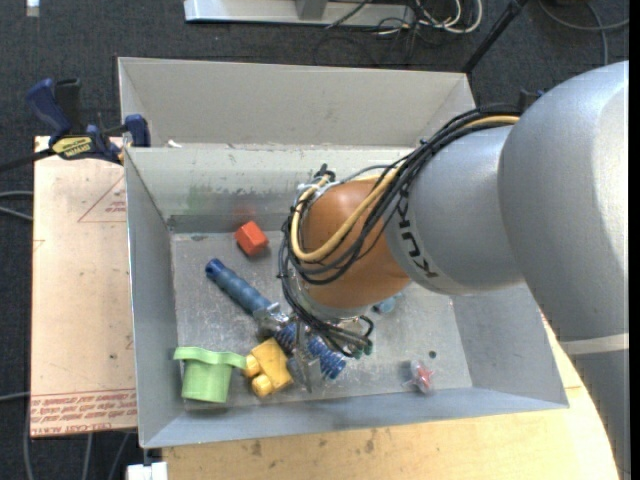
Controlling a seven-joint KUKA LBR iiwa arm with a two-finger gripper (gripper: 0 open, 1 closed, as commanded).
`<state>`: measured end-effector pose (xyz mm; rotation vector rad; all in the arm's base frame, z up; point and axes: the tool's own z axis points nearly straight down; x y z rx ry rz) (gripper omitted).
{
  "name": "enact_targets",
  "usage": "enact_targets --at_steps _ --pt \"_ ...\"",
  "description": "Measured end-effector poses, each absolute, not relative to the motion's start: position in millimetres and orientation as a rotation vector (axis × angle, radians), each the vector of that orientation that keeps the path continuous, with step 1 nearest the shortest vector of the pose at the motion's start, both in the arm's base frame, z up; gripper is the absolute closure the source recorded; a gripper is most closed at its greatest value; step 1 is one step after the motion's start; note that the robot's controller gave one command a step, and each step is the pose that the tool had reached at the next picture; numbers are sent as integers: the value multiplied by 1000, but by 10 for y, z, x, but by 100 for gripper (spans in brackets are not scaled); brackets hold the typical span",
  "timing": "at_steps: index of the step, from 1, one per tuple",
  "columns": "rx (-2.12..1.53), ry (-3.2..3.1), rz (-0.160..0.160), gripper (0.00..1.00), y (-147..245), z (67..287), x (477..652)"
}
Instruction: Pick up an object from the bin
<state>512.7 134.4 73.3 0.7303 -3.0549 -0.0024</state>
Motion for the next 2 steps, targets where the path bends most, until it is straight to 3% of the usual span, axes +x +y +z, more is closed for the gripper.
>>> enact_targets --at_steps 1,2 --pt "804 -3049 -2 100 1526 1897 5166" --pt "801 -3040 -3 0 1516 1848 5148"
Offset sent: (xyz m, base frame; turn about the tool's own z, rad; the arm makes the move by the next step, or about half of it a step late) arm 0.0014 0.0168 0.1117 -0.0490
